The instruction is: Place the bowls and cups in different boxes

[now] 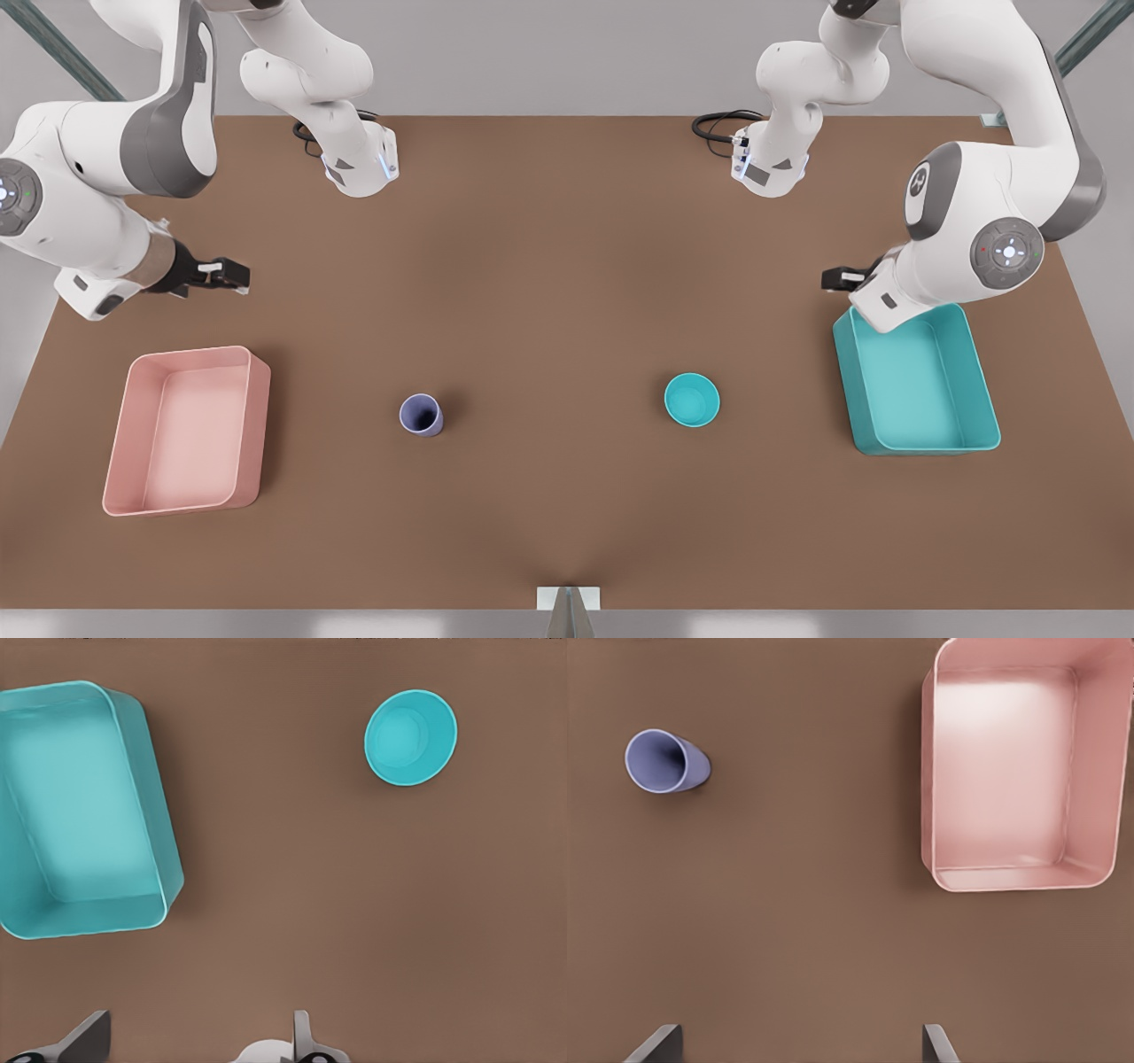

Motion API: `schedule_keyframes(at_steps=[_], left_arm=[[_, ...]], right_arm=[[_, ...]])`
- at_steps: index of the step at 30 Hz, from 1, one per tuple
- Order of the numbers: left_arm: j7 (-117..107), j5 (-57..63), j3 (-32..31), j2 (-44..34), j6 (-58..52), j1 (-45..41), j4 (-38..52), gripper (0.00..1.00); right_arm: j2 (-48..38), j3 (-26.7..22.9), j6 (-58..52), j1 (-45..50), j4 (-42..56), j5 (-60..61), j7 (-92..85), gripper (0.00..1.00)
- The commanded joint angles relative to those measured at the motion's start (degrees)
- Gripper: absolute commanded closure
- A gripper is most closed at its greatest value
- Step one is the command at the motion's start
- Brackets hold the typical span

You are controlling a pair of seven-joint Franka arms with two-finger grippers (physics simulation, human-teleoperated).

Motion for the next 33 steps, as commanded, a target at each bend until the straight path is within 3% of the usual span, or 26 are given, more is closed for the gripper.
schedule_keyframes(at_steps=[1, 3, 6, 9, 18, 24, 25, 27, 28, 29, 33], left_arm=[[0.8, 0.0, 0.0, -0.1, 2.0, 0.0, 0.0, 0.0], [0.5, -2.6, 0.0, 3.1, 2.8, -0.3, 0.3, 0.0], [0.7, -14.4, 0.1, 23.5, 17.3, -1.1, 11.7, 0.0], [0.8, -19.4, -1.8, 33.7, 36.2, -1.1, 12.6, 0.0], [6.1, -20.5, -2.1, 33.8, 39.4, -1.8, 0.9, 0.0], [5.9, -20.8, -2.6, 34.4, 39.6, -3.2, -0.7, 0.0], [5.9, -20.8, -2.6, 34.5, 39.7, -3.5, -1.3, 0.07], [5.8, -20.9, -2.6, 34.5, 39.7, -3.4, -1.2, 0.57], [5.6, -21.8, -2.6, 34.5, 39.6, -3.4, -1.2, 0.75], [5.6, -22.3, -2.6, 34.5, 39.5, -3.4, -1.2, 0.79], [5.6, -22.2, -2.6, 34.1, 39.1, -3.3, -1.1, 0.79]], right_arm=[[0.1, 0.0, 2.6, -0.1, 0.0, 0.1, -1.4, 0.0], [7.6, 0.3, 3.7, 0.2, 5.7, 2.6, -3.0, 0.0], [21.5, 0.7, 14.2, 4.7, 12.0, 3.3, -0.6, 0.0], [28.1, 0.9, 24.0, 6.9, 11.1, 4.4, 4.5, 0.0], [34.8, 1.0, 32.3, 12.4, 9.2, 6.0, 15.7, 0.0], [35.7, 1.0, 32.5, 12.7, 5.2, 5.7, 15.4, 0.0], [35.7, 1.0, 32.9, 12.7, 4.7, 5.8, 15.4, 0.0], [35.9, 1.0, 33.2, 12.6, 3.9, 5.8, 15.2, 0.0], [36.3, 1.0, 33.2, 12.6, 3.8, 5.8, 15.2, 0.0], [37.0, 1.0, 33.2, 12.6, 3.8, 5.7, 15.2, 0.0], [38.2, 1.1, 33.2, 12.6, 3.9, 5.7, 15.1, 0.04]])
